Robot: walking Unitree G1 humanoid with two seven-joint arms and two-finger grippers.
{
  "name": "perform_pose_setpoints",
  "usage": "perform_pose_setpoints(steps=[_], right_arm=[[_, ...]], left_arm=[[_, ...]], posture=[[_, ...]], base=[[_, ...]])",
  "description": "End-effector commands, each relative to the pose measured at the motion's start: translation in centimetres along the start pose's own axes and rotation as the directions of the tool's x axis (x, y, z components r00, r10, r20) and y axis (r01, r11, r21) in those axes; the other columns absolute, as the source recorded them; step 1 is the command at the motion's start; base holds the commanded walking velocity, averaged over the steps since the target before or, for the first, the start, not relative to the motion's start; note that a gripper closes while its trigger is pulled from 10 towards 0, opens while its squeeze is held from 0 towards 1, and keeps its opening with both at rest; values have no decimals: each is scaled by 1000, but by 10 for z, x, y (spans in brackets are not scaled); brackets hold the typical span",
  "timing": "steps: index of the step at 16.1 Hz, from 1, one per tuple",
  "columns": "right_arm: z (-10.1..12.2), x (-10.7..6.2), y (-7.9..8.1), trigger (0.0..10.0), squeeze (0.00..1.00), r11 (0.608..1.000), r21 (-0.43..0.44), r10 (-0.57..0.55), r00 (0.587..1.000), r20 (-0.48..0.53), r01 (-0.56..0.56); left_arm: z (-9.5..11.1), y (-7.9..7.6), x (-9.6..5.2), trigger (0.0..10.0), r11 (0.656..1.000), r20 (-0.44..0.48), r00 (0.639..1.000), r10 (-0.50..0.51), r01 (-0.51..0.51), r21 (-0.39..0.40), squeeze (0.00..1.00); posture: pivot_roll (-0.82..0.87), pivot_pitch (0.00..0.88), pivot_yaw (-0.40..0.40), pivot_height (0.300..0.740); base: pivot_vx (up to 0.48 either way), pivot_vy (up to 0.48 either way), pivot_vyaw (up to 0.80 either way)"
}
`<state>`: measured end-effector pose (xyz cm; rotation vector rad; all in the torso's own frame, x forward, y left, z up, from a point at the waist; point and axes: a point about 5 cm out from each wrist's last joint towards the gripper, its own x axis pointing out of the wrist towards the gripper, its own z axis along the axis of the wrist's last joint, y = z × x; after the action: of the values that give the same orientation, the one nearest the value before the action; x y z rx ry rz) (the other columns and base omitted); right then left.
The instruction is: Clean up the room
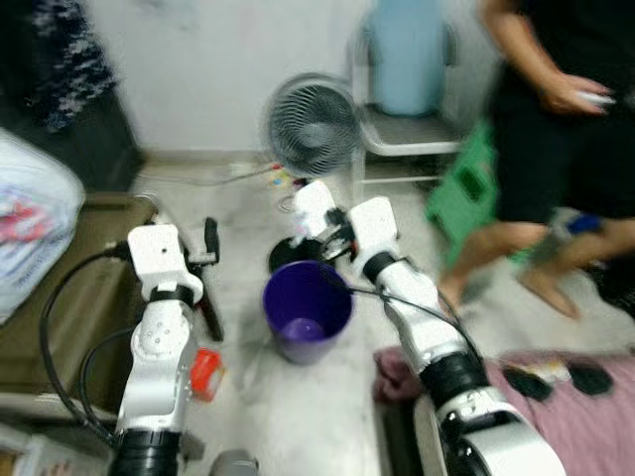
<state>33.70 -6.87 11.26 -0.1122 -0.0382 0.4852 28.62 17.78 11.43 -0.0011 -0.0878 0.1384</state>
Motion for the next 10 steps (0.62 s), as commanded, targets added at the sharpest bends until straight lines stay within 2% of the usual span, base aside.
perform_pose_setpoints(steps=[1, 3, 9, 10], right_arm=[[7, 4, 3, 10000, 0, 1000, 10, 7, 1000, 18, -8], [7, 4, 4, 10000, 0, 1000, 11, 6, 1000, 16, -6], [6, 5, 3, 10000, 0, 1000, 16, -3, 1000, 11, 3], [7, 5, 4, 10000, 0, 1000, 15, 2, 1000, 14, -2]], left_arm=[[2, 3, 0, 10000, 1000, 7, 1000, 8, -8, 3, 0], [2, 3, 0, 10000, 1000, 6, 1000, 7, -7, 4, 0], [2, 4, 1, 10000, 1000, 1, 1000, 1, -1, 7, 0], [2, 3, 1, 10000, 1000, -3, 1000, 1, -1, 7, 0]], posture=[[102, 0, -41, 740], [102, 0, -41, 740], [102, 0, -38, 740], [103, 0, -37, 740]], base=[[292, 0, 525], [289, 0, 513], [266, 0, 0], [0, 0, 0]])
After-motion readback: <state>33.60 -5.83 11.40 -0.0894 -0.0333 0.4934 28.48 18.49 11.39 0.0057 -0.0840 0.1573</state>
